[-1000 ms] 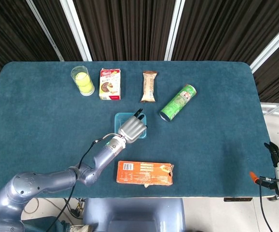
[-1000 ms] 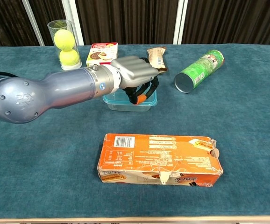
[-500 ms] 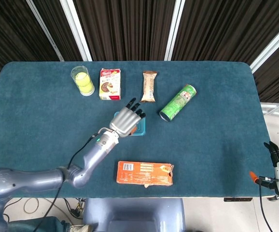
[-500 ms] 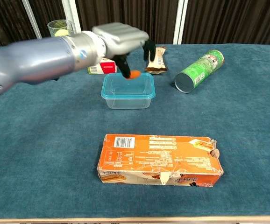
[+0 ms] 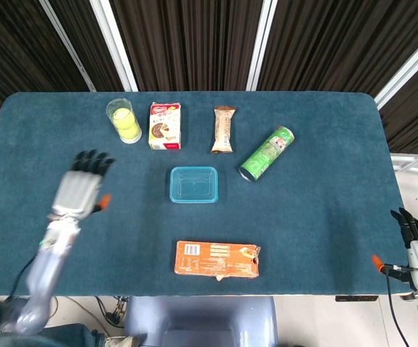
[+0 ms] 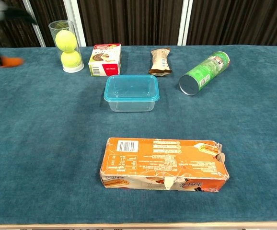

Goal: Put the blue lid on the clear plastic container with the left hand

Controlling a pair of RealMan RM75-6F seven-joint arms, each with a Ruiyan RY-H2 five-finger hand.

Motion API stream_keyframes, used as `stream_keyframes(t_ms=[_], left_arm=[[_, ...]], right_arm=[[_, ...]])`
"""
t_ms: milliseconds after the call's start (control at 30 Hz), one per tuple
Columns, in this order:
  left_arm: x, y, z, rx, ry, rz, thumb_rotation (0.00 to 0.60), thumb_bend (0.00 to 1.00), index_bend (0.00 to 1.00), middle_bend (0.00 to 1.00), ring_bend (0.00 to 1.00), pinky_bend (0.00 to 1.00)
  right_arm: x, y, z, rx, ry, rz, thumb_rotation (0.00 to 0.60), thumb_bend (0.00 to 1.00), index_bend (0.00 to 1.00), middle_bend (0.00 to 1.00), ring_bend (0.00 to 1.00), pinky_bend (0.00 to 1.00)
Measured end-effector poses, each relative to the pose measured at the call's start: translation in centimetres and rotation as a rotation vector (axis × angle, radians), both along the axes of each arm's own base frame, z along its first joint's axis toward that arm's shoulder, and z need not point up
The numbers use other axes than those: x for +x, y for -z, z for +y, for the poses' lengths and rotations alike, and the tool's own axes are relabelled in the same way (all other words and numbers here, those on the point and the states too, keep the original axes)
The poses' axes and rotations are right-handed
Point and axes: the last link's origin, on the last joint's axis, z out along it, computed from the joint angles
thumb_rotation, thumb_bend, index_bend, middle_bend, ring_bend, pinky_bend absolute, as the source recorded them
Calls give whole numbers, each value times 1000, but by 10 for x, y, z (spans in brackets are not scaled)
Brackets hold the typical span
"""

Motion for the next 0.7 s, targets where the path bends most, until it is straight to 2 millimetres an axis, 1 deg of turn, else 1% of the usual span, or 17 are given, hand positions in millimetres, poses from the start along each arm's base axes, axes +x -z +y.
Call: stream_keyframes(t_ms=[67, 100, 200, 300, 400, 567, 700], left_arm=[[-18, -9, -18, 28, -30, -19, 600, 310, 131, 67, 3, 79], [-30, -14, -30, 45, -47, -33, 600, 310, 130, 65, 3, 78], [-55, -24, -59, 76, -82, -75, 600, 308, 121, 59, 0, 75], [-77, -31, -82, 111, -120, -114, 600, 307, 118, 57, 0, 70], [-95, -37, -101, 151, -147, -144, 600, 307, 118, 57, 0, 68], [-114, -44, -123, 186, -162, -202, 600, 305, 118, 57, 0, 50], [-119, -52, -131, 199, -158, -221, 600, 305, 118, 57, 0, 50]], right_arm=[[1, 0, -1, -2, -21, 19, 600, 291, 96, 0, 0, 0], [1, 0, -1, -2, -31, 25, 600, 292, 95, 0, 0, 0], [3, 0, -1, -1, -66, 46, 600, 292, 92, 0, 0, 0], [5, 0, -1, -2, -103, 66, 600, 292, 91, 0, 0, 0], [5, 1, 0, -3, -128, 82, 600, 292, 91, 0, 0, 0], [6, 3, -1, 3, -141, 88, 600, 292, 91, 0, 0, 0], [7, 4, 0, 10, -147, 98, 600, 292, 92, 0, 0, 0]])
